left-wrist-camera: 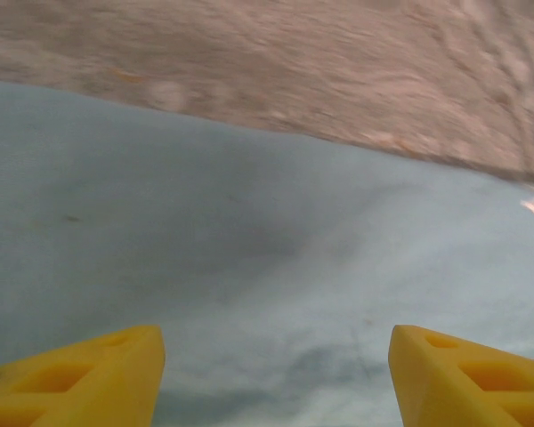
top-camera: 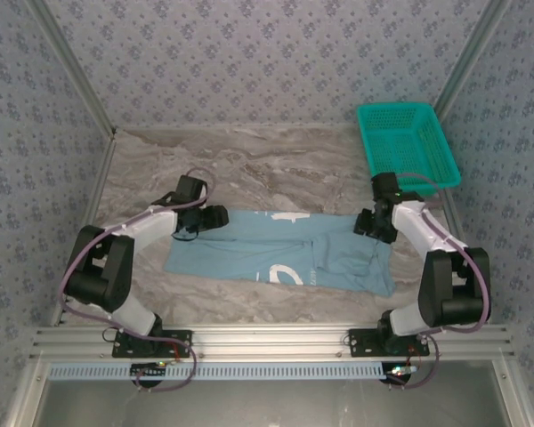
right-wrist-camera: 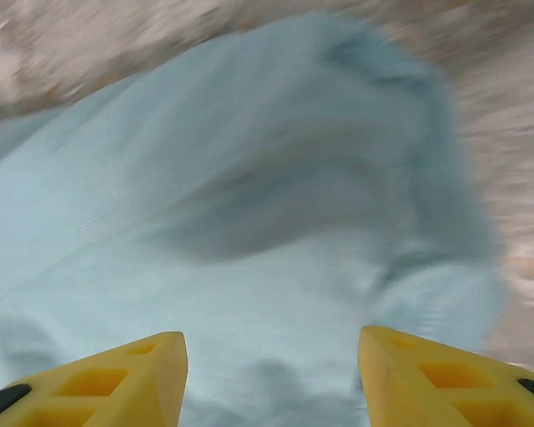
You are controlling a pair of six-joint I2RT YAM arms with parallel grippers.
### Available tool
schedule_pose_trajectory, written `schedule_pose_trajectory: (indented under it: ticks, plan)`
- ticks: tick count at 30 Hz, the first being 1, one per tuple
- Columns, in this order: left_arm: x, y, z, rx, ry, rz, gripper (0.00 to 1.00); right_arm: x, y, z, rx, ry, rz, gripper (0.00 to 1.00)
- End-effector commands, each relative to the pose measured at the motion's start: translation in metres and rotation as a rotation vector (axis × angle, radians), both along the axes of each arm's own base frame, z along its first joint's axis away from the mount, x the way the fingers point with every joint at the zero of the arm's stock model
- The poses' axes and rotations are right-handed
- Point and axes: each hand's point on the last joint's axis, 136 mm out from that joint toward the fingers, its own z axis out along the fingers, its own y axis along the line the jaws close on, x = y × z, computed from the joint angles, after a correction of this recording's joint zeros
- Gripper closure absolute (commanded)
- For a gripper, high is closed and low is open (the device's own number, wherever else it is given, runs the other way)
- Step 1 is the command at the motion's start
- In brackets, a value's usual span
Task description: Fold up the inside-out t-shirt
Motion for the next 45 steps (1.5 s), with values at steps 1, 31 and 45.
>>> schedule_pose_trajectory:
  ticks: [1, 31, 45]
  plan:
    - [0.009, 0.017, -0.010, -0.022, 0.039, 0.071, 0.33, 0.008, 0.034, -0.015, 0.083, 0.009, 0.051, 0.47]
    - [0.004, 0.075, 0.029, -0.109, -0.084, 0.275, 0.32, 0.044, 0.017, -0.018, 0.037, 0.045, 0.210, 0.03]
    - [0.002, 0.074, 0.032, -0.107, -0.092, 0.261, 0.32, 0.051, 0.020, -0.052, 0.118, 0.106, 0.222, 0.03]
